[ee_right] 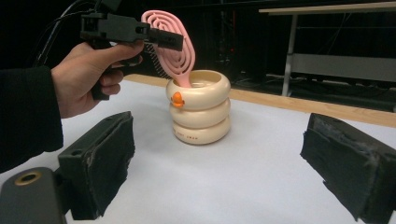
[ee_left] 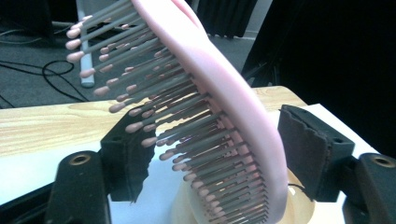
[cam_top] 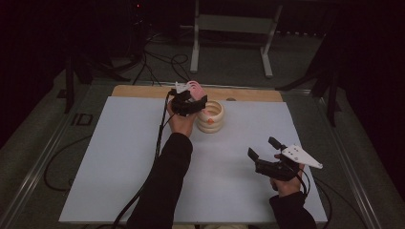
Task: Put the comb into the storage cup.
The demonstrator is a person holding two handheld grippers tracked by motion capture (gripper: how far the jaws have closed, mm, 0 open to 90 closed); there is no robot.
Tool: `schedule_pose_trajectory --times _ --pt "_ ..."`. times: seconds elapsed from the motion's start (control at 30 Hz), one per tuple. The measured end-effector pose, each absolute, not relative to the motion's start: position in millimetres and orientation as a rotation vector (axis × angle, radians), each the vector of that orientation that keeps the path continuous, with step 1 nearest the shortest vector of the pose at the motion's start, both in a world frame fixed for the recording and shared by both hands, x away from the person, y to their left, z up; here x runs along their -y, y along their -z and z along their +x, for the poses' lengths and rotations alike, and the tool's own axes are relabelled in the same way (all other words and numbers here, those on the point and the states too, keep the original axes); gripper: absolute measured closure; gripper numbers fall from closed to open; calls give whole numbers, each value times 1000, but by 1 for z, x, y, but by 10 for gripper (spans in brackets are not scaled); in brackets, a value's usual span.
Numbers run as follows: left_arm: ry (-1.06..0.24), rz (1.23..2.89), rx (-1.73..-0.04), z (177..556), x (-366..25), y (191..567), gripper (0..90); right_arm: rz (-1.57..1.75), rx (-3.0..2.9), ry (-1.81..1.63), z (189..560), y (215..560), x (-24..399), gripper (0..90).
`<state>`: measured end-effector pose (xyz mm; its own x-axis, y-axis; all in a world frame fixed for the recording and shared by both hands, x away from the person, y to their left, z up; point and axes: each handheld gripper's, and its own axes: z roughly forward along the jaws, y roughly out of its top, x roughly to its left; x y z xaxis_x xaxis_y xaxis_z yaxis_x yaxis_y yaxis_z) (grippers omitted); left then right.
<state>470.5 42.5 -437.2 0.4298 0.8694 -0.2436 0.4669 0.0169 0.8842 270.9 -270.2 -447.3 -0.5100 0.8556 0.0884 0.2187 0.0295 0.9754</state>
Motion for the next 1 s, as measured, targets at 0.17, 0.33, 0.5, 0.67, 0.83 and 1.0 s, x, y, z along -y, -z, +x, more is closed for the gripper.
schedule_pose_trajectory --times 0.17,0.33,0.5,0.67,0.83,1.0 --pt "-509 1631 -1203 469 -41 436 215 1089 -1767 -1517 271 447 270 87" --pt "-533 1651 -1206 469 -40 437 153 1085 -1768 -1522 271 447 269 87" --pt "-549 1655 -1214 469 -40 436 105 1084 -1769 -1522 271 447 269 87" --pt "-542 1670 -1201 469 -40 435 27 1085 -1769 -1520 272 447 270 88" --pt "-577 1708 -1178 467 -41 435 2 1087 -1769 -1518 271 447 270 88" --pt "-609 1725 -1161 464 -41 433 2 1083 -1769 -1516 271 447 270 88"
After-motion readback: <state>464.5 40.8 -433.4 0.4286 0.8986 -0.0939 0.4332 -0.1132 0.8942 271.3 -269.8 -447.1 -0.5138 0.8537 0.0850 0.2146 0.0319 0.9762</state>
